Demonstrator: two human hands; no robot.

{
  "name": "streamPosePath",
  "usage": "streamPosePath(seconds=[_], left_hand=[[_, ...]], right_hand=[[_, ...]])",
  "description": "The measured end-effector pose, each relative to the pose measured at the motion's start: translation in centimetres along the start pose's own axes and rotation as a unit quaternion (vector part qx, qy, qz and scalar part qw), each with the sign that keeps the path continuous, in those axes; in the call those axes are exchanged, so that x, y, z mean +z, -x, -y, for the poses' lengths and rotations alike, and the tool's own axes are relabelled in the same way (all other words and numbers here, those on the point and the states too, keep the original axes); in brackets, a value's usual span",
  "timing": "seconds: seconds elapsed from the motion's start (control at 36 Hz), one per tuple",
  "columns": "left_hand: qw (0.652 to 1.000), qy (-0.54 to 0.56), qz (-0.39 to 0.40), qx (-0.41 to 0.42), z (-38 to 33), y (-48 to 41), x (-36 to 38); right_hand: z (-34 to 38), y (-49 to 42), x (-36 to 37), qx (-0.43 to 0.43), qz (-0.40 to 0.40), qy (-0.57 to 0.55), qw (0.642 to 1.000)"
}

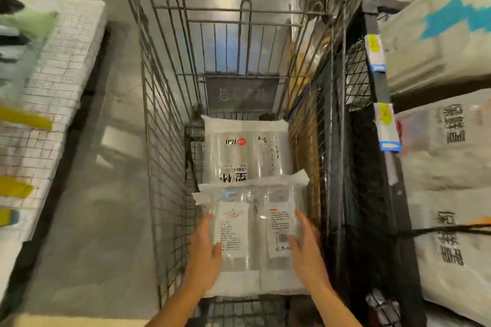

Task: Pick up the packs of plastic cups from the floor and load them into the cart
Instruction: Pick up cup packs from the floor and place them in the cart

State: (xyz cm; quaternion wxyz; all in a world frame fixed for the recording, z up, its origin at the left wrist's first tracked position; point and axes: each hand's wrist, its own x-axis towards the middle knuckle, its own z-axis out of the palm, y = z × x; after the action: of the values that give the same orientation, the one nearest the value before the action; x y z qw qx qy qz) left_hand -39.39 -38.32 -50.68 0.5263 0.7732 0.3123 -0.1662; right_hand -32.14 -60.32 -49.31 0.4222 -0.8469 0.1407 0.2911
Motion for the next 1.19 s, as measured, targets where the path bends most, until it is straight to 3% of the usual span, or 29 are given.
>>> streamPosePath(seconds=[0.19,0.39,0.67,0.81,0.92,1.06,1.19], left_hand=[[0.999,0.028,-0.013,-0.010,0.6,3.4,1.3],[0.998,0.009,0.005,-0.061,1.7,2.2,1.7],[0.997,-0.064,0.043,-0.012,4.3,-1.6,2.0],[0.994,-0.097,0.008,-0.041,2.0,-0.9,0.9],[0.992,-0.121,-0.009,-0.018,-1.5,-0.7,-1.6],[0.985,-0.160,-0.021,0.054,-7.9,-0.2,-6.0],[0.965,-0.222,-0.053,0.125,-15.9,1.7,-10.9]], right_hand=[[-2.7,2.0,0.3,0.009,-0.029,-0.013,0.999],[-2.4,0.8,1.5,0.040,-0.032,0.048,0.998],[-2.5,-2.2,2.3,0.036,-0.028,0.044,0.998],[-1.6,-1.0,1.9,0.022,0.019,0.040,0.999],[1.7,-0.4,0.7,0.045,0.024,0.129,0.990],[7.8,-0.2,-1.5,-0.081,0.021,0.192,0.978],[16.9,0.8,-4.8,-0.195,-0.009,0.270,0.943]])
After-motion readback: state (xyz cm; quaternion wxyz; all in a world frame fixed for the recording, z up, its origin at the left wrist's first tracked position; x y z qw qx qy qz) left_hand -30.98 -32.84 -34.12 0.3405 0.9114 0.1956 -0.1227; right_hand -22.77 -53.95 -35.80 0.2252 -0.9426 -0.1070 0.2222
